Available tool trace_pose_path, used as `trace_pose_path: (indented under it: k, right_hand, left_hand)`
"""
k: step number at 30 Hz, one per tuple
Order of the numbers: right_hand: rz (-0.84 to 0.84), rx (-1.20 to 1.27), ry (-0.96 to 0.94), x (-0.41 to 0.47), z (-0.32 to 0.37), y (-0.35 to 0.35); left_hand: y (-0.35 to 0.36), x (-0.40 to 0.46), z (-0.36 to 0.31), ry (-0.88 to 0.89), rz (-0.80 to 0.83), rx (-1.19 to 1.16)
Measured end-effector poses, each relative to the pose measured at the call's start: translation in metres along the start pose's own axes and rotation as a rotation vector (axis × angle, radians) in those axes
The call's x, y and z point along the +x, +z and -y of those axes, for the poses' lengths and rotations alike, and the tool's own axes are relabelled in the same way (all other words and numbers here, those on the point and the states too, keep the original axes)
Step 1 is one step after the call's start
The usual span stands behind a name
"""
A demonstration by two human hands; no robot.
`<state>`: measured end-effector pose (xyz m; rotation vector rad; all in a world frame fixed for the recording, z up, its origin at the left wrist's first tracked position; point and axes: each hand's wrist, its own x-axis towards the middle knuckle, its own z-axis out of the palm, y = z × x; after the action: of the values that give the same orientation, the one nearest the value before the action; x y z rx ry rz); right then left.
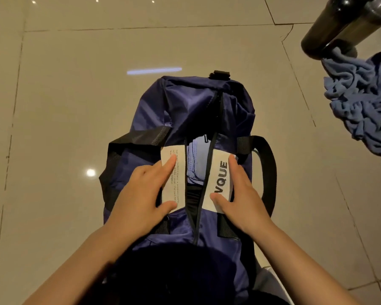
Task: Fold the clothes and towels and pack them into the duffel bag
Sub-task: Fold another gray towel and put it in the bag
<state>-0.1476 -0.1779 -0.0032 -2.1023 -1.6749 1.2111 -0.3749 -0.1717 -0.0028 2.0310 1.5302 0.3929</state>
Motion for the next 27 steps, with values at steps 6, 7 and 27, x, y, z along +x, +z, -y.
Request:
trace_pose_path:
  k: [6,7,27]
  right_hand:
    - [-0.009,-0.046,-0.037,0.010,0.003,0.007]
    - [0.006,-0.046,-0.039,0.013,0.007,0.007]
    - [0.460,0.245,-0.447,0.157,0.209,0.109]
  left_hand:
    - [0.039,-0.006,0.012,-0.087,-0.008,0.224]
    - [0.041,-0.003,0.016,-0.092,-0.018,0.232]
    - [-0.137,0.056,0.187,-0.580,-0.218,0.205]
